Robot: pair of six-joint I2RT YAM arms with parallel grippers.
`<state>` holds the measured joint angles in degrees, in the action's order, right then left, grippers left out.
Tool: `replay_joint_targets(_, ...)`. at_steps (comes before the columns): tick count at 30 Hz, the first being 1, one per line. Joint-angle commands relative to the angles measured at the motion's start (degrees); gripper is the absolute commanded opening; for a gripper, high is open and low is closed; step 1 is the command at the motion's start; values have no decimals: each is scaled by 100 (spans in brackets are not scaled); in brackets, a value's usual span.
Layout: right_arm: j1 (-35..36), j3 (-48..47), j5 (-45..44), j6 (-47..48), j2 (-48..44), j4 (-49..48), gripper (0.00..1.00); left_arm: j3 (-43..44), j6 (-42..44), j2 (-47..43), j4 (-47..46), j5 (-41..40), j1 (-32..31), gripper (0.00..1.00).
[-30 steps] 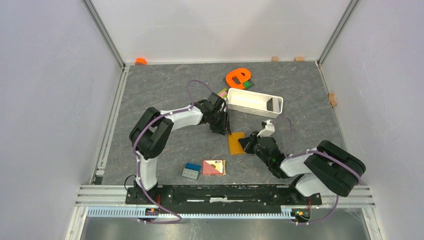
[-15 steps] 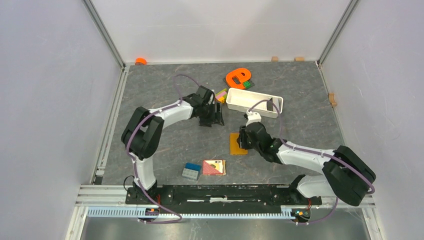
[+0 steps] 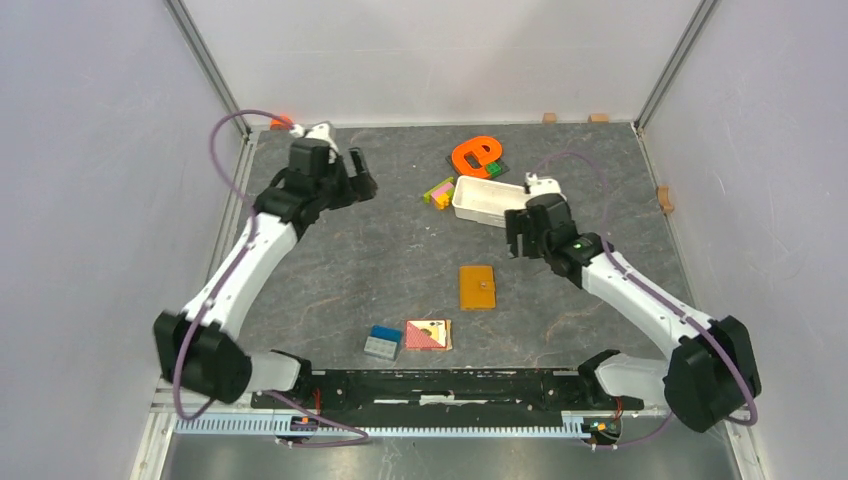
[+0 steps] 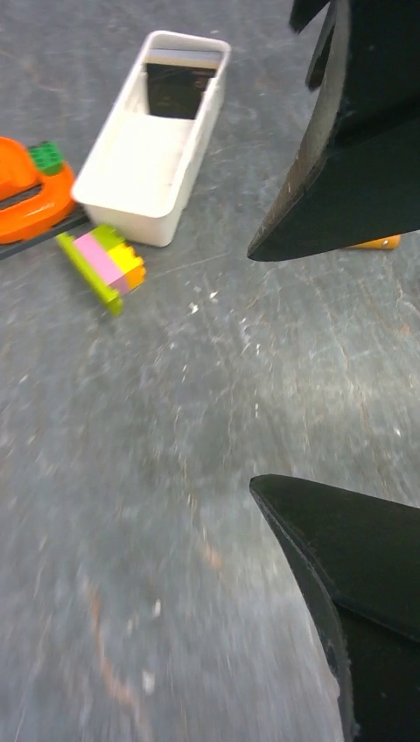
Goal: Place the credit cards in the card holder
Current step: Reset both arms
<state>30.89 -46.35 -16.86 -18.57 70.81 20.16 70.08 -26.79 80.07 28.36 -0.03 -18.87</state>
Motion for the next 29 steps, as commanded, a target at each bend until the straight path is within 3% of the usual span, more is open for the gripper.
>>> replay_joint_targets(1,-809,-199,-38,504,-565,467,88,-207,748,-1044,608,-925,155,98)
replay_joint_targets(5,-1226,-40,-185,851,-1225,145,90,-512,1084,-2102,715,-1405,147,100)
replay_joint_targets(14,-1244,1111,-1209,1707,-2774,-1393,93,-1783,1228,-4005,269,-1978,138,100)
replay_joint_targets(19,-1244,1746,-1095,1740,-3385,-1932,93,-2129,1107,-4337,257,-1987,143,100)
replay_joint_targets(29,-1244,1813,-1051,1710,-3490,-1955,93,-2128,1135,-4312,249,-1834,142,100)
